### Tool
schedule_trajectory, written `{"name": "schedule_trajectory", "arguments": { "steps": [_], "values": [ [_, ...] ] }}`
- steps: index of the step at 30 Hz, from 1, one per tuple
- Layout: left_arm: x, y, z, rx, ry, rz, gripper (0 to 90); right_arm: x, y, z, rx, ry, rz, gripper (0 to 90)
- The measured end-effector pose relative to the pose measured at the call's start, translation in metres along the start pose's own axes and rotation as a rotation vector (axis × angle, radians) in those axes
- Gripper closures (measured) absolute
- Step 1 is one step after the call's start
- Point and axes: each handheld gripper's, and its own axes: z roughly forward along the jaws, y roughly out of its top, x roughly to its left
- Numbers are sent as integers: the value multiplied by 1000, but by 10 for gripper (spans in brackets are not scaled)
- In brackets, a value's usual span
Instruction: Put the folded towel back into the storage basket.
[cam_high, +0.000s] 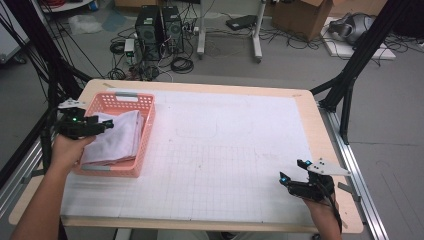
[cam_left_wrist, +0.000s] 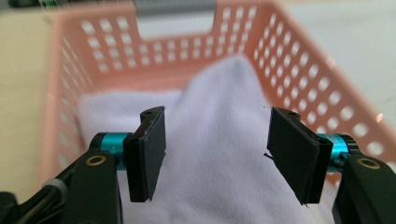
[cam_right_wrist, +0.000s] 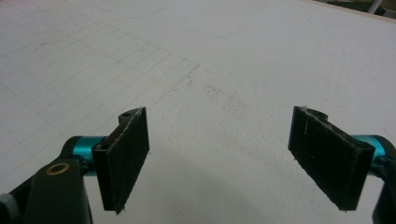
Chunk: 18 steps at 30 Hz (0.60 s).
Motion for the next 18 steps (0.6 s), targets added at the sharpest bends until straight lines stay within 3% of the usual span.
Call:
{"name": "schedule_trajectory", "arguments": {
  "steps": [2,5,7,9,15,16,17,18],
  "values": [
    [-3,-1,10,58,4,-6,394,-1,0,-1,-2,-1,4,193],
    [-8,-4,29,185,0,2,396,-1,0,-1,-3,-2,4,193],
    [-14,-6,38,220,-17,13,419,-1,0,-1,-2,0,5,193],
    [-20,-7,46,213,-40,5,419,-1,0,-1,-3,0,5,193],
    [-22,-6,47,186,-89,-10,418,0,0,-1,-1,4,5,193],
    [-21,-4,41,124,-103,-36,416,0,0,-1,0,4,6,193],
    [-21,-4,41,124,-103,-36,410,0,0,-1,0,4,6,193],
    [-21,-2,36,76,-105,-48,403,-1,0,-1,-2,4,5,193]
  ]
}}
